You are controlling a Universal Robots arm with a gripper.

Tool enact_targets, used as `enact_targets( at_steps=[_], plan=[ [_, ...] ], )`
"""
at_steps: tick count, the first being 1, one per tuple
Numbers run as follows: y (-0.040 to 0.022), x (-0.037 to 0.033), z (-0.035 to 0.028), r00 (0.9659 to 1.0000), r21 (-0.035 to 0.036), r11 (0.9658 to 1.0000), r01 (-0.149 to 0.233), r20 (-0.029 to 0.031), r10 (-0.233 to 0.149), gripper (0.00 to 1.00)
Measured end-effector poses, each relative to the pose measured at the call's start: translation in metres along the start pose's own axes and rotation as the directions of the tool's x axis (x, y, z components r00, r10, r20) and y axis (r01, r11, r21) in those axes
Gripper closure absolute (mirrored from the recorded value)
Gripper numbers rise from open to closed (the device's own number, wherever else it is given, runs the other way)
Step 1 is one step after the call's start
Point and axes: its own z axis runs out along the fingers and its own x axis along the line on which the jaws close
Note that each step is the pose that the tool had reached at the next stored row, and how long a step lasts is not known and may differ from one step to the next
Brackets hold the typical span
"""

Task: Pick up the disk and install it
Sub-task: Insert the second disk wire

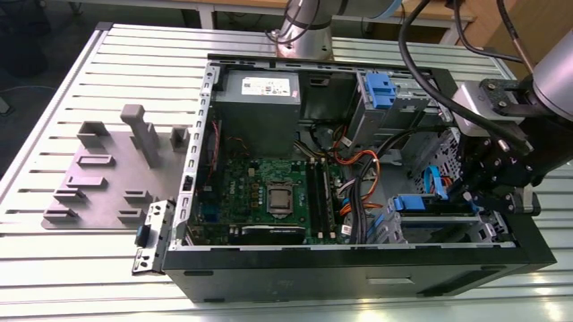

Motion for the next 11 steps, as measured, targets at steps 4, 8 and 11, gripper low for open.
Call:
enact_targets(
  at_steps=[4,8,11],
  plan=[
    [0.0000,0.0000,0.0005,1.0000,0.0000,1.0000,0.000,-0.0003,0.000,0.84],
    [0.0000,0.0001,0.0028,1.0000,0.0000,1.0000,0.000,-0.0003,0.000,0.84],
    [0.0000,0.0001,0.0029,1.0000,0.0000,1.0000,0.000,-0.0003,0.000,0.84]
  ],
)
